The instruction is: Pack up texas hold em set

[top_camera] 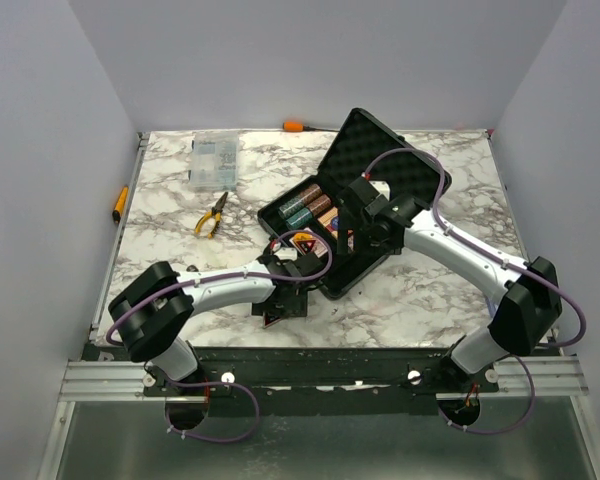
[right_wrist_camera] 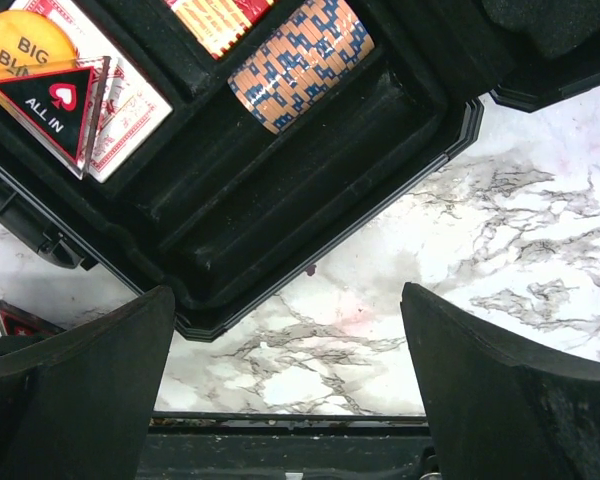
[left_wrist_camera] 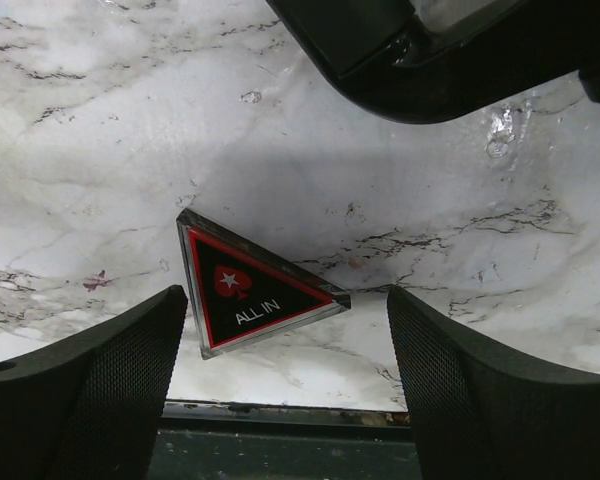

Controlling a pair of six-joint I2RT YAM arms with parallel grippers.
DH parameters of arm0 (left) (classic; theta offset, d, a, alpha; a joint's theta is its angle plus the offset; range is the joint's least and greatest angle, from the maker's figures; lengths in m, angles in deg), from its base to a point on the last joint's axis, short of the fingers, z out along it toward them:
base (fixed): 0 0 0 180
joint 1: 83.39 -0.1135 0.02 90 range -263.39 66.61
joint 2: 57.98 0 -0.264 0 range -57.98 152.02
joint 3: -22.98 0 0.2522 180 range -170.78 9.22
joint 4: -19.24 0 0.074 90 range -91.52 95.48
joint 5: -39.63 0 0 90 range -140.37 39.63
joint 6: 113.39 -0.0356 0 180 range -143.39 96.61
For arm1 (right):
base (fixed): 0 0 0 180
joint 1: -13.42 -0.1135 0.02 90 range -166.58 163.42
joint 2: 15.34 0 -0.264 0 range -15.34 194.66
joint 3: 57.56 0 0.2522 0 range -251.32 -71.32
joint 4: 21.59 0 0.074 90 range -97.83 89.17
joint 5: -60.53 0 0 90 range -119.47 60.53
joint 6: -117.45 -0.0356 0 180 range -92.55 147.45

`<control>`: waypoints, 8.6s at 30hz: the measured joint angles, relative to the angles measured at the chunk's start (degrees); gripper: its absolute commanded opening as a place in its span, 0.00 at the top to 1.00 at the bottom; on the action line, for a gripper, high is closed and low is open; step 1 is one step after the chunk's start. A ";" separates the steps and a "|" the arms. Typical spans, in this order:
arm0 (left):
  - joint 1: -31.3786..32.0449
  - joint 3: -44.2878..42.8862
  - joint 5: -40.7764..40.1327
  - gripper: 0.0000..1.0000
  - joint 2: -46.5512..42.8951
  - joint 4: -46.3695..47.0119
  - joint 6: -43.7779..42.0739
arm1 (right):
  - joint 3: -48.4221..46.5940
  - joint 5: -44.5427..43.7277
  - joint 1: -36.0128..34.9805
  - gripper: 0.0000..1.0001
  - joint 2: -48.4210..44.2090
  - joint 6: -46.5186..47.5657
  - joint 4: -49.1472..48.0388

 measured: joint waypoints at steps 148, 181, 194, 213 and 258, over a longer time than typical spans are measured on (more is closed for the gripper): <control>-13.81 -65.75 9.79 0.58 40.92 -3.04 -31.52 | -13.38 -17.51 0.00 0.00 -21.38 -1.09 6.60; -14.53 -68.48 12.74 0.14 43.50 -2.38 -30.80 | -12.61 -14.29 0.00 0.00 -15.89 -0.04 5.55; -15.15 -50.31 16.06 0.13 22.56 4.92 -28.55 | -12.63 -12.09 0.00 0.00 -14.64 -0.13 3.91; -16.20 -20.79 12.94 0.13 -4.83 12.02 -27.04 | -12.68 -3.34 0.00 0.00 -13.44 0.13 -7.48; -16.79 16.20 8.79 0.14 -36.61 14.73 -17.25 | -53.86 4.35 34.56 0.03 21.70 2.16 -6.78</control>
